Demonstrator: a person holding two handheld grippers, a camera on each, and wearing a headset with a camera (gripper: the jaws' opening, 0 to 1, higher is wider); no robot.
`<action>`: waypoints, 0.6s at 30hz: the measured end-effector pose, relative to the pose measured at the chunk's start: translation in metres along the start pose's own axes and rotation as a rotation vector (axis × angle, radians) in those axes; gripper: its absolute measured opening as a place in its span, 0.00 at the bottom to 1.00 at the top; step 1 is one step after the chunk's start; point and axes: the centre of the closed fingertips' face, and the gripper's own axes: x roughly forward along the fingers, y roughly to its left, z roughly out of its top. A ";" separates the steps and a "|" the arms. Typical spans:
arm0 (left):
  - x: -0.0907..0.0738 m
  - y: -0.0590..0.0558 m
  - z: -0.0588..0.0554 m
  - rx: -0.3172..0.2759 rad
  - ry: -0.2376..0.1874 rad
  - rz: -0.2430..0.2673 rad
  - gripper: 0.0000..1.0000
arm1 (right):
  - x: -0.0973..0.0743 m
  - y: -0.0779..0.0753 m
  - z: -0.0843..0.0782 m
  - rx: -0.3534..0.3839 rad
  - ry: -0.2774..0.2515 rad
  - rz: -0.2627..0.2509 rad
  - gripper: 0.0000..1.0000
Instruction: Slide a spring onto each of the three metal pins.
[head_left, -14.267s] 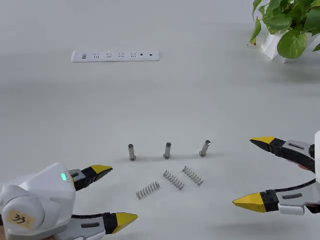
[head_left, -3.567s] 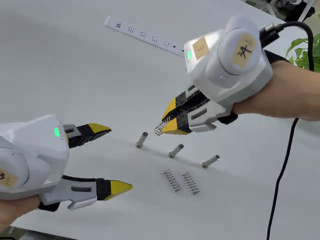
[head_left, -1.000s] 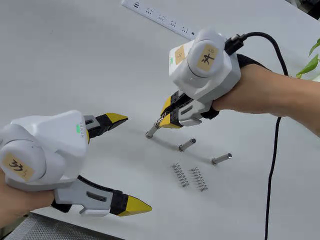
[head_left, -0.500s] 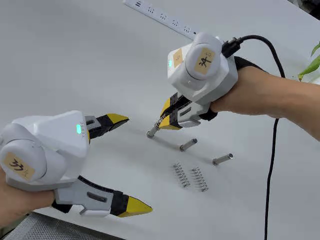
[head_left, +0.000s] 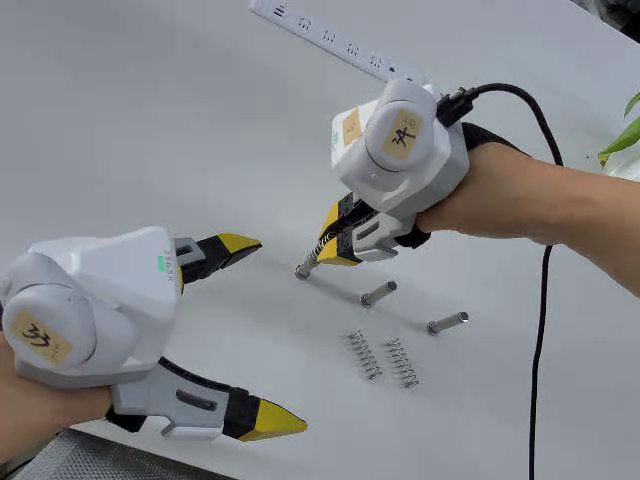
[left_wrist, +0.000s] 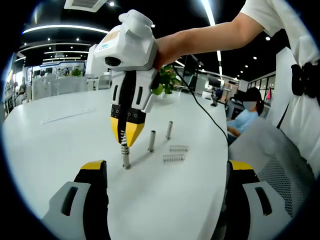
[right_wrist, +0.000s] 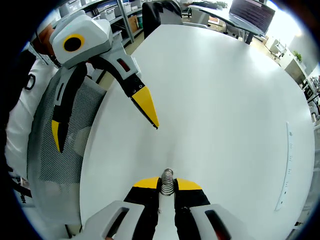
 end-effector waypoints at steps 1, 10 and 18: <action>0.000 0.000 0.000 0.000 -0.001 0.000 0.98 | 0.000 0.000 0.000 0.004 -0.001 0.002 0.07; 0.000 0.000 -0.001 -0.005 -0.002 -0.002 0.98 | 0.007 0.000 -0.001 0.002 0.011 0.012 0.07; 0.001 0.000 -0.002 -0.008 -0.001 -0.003 0.97 | 0.015 -0.002 -0.002 0.002 0.016 0.017 0.07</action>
